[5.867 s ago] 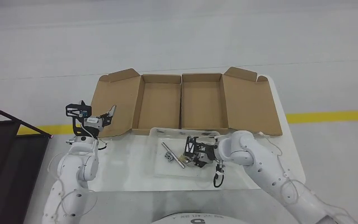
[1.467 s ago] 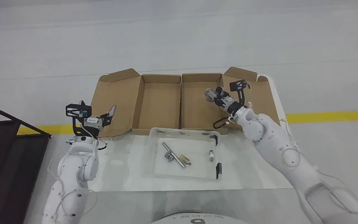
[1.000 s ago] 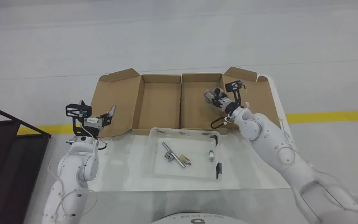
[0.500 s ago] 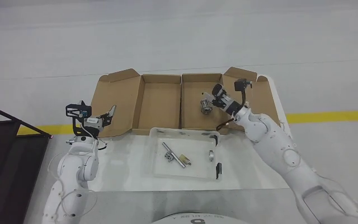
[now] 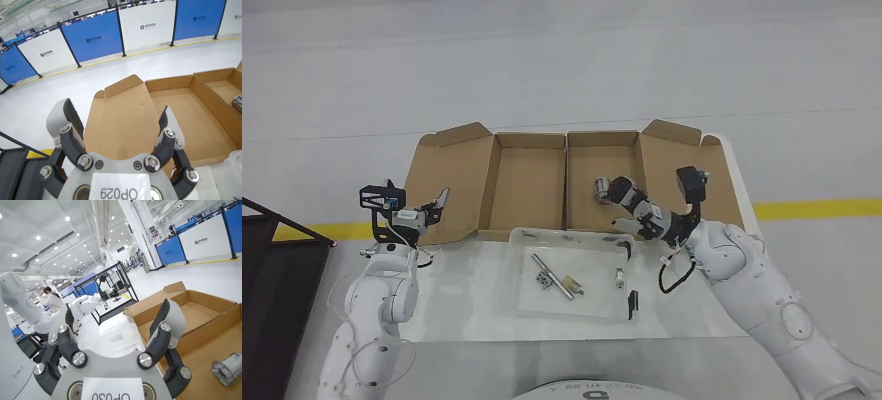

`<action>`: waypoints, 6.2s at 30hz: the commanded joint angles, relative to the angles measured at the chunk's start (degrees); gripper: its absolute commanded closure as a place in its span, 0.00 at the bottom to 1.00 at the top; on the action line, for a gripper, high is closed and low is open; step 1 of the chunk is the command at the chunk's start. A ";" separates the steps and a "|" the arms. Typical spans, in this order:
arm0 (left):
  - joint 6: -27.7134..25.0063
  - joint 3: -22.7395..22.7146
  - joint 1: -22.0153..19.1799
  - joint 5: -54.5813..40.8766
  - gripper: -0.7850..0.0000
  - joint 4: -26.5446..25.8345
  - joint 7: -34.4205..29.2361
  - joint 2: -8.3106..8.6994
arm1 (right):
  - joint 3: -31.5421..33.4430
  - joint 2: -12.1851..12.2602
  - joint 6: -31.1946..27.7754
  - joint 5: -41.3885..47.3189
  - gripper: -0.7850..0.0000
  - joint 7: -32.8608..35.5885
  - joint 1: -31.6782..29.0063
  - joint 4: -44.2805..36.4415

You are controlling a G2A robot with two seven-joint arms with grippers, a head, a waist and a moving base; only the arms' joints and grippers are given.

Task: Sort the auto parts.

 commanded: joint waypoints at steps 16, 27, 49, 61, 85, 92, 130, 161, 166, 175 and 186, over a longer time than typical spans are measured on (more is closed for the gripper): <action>0.00 0.00 0.00 0.00 0.00 0.00 0.00 0.00 | -0.02 -0.02 0.00 0.04 0.00 -0.04 0.06 0.11; 1.35 4.13 6.48 7.10 0.00 -5.92 4.60 -0.38 | -0.02 -0.02 0.00 0.04 0.00 -0.04 0.06 0.11; -3.64 2.83 14.66 27.62 0.00 -17.86 5.86 0.38 | -0.02 -0.02 0.00 0.04 0.00 -0.04 0.06 0.11; -38.94 13.10 10.19 33.49 0.25 -21.57 -9.93 1.65 | -0.02 -0.02 0.00 0.04 0.00 -0.04 0.06 0.11; -42.91 23.42 0.91 23.99 0.58 -14.77 -29.50 0.60 | -0.02 -0.02 0.00 0.04 0.00 -0.04 0.06 0.11; -42.90 25.26 -0.30 23.97 0.62 -14.93 -32.73 0.64 | -0.02 -0.02 0.00 0.04 0.00 -0.04 0.06 0.11; -37.96 34.00 -4.62 27.99 0.57 -9.88 -39.76 0.48 | -0.02 -0.02 0.00 0.04 0.00 -0.04 0.06 0.11; -35.89 31.25 -5.71 25.66 1.00 -11.91 -35.29 1.23 | -0.02 -0.02 0.00 0.04 0.00 -0.04 0.06 0.11; -36.32 26.96 -2.92 24.39 1.00 -16.28 -31.73 2.10 | -0.02 -0.02 0.00 0.04 0.00 -0.04 0.06 0.11; -37.15 26.45 -0.01 33.85 0.56 -16.51 -28.83 3.20 | -0.02 -0.02 0.00 0.04 0.00 -0.04 0.06 0.11; -38.73 31.15 -2.40 35.50 0.53 -12.14 -31.24 2.79 | -0.02 -0.02 0.00 0.04 0.00 -0.04 0.06 0.11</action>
